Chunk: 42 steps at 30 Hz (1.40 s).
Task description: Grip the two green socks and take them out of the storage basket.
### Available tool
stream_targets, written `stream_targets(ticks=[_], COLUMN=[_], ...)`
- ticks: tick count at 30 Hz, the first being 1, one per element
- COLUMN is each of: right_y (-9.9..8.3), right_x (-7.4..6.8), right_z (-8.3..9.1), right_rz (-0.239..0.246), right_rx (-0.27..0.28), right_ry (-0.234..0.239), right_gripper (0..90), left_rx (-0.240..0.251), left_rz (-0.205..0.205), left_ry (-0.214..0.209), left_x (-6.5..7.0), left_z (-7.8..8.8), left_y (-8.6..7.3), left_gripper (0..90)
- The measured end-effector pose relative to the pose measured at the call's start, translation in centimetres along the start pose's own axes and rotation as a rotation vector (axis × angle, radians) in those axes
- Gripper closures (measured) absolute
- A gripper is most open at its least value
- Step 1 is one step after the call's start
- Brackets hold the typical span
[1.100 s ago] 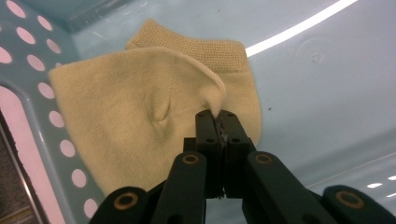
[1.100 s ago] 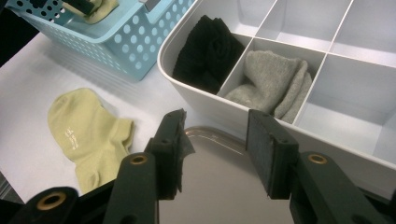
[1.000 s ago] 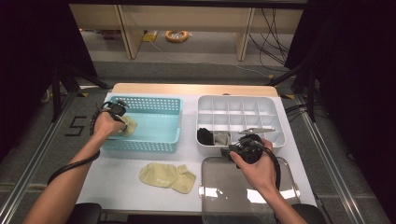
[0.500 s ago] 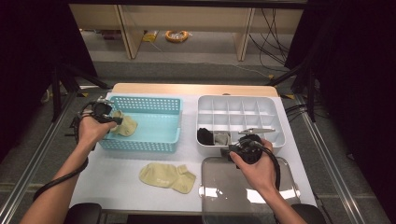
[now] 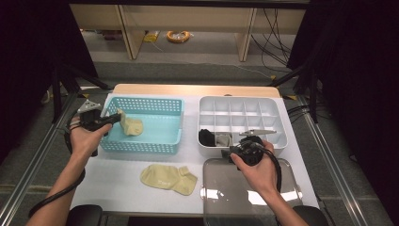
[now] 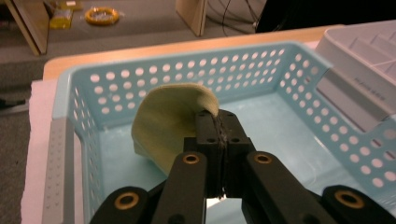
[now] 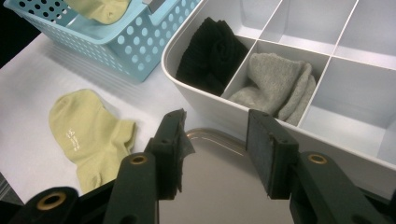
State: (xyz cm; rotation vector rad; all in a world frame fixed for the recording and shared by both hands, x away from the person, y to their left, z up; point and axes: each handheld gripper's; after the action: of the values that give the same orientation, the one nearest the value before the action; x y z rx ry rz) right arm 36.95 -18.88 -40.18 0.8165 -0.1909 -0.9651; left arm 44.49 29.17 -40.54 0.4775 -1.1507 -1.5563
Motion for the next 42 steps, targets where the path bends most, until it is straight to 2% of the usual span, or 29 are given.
stream_targets(ticks=[5,7,11,15,19,23,25,26,27,29,33,36,39,41,42], right_y=[0.0,0.0,0.0,0.1,0.0,0.0,0.0,0.0,0.1,0.1,0.1,0.1,0.1,0.1,0.1], right_x=[0.0,0.1,0.0,0.1,0.0,0.0,-0.1,-0.1,-0.3,0.0,0.0,-0.1,0.0,-0.1,-0.3], right_z=[-0.1,-0.1,-0.1,-0.1,-0.1,-0.1,-0.1,-0.1,-0.1,-0.1,-0.1,-0.1,-0.2,-0.2,-0.1], right_rz=[-0.001,0.015,0.000,0.003,-0.001,-0.001,-0.001,0.002,-0.024,0.021,0.003,0.011,0.022,0.003,-0.025], right_rx=[0.000,-0.001,0.002,0.000,0.002,0.004,0.003,0.008,0.004,0.021,0.012,0.019,0.015,0.012,0.004], right_ry=[-0.004,-0.006,-0.002,-0.024,-0.005,-0.002,-0.002,0.001,-0.001,0.000,-0.004,0.003,-0.012,-0.012,0.007], right_gripper=[58.1,58.1,58.2,58.1,58.2,58.2,58.2,58.2,58.2,58.1,58.2,58.2,58.2,58.2,58.1], left_rx=[0.052,0.068,0.098,0.122,0.139,0.155,0.165,0.167,0.166,0.177,0.209,0.225,0.233,0.245,0.250], left_rz=[0.010,0.009,0.005,-0.007,-0.015,-0.025,-0.057,-0.048,-0.045,-0.051,-0.073,-0.081,-0.081,-0.083,-0.086], left_ry=[-0.023,-0.028,-0.040,-0.057,-0.076,-0.101,-0.123,-0.121,-0.121,-0.131,-0.158,-0.175,-0.198,-0.216,-0.224], left_x=[0.4,0.6,0.9,1.4,2.1,2.9,3.3,3.6,3.9,4.4,5.7,6.4,6.9,7.2,7.4], left_z=[0.6,0.8,1.2,1.8,2.2,2.4,2.4,2.4,2.6,2.7,2.9,2.8,2.6,2.6,2.6], left_y=[0.5,0.7,1.3,2.0,2.6,3.1,3.5,3.6,3.8,4.1,4.8,4.9,4.9,4.9,5.0], left_gripper=[88.6,88.6,88.6,88.6,88.6,88.6,88.7,88.7,88.7,88.7,88.7,88.7,88.7,88.7,88.7])
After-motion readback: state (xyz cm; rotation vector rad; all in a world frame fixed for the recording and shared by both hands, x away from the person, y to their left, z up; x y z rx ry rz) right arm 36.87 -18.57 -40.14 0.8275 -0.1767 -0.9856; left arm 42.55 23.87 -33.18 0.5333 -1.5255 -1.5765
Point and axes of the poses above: each handheld gripper's, and its own axes: z roughly backward along the jaws, y roughly out of its top, x roughly to its right, and after that the axes turned 8 degrees about z, right-handed
